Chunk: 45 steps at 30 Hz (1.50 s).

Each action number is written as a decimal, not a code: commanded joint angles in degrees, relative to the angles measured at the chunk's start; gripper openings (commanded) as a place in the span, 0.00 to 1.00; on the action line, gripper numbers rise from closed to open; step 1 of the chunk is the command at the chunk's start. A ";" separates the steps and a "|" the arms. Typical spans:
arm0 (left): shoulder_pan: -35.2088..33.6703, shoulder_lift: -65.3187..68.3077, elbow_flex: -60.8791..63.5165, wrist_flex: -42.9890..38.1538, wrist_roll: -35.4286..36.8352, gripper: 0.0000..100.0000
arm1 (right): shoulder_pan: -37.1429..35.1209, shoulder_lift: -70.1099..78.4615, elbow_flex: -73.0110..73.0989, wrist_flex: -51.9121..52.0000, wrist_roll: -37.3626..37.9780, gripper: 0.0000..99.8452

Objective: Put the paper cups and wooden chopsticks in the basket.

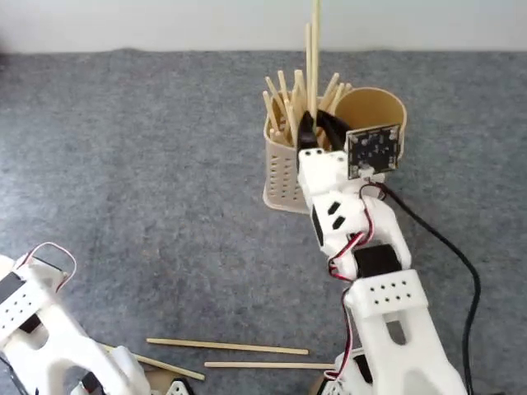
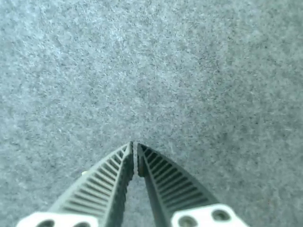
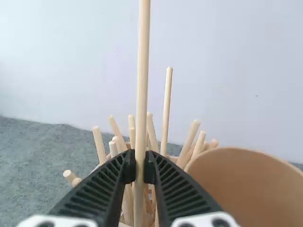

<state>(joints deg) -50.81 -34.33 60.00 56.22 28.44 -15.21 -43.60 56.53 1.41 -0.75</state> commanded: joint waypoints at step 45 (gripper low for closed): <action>0.09 -1.67 -0.40 -0.97 -0.44 0.01 | -4.97 -40.13 0.26 41.19 -6.86 0.10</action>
<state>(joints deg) -50.81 -34.33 60.00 56.22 28.44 -20.48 -78.24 57.49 38.68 -7.43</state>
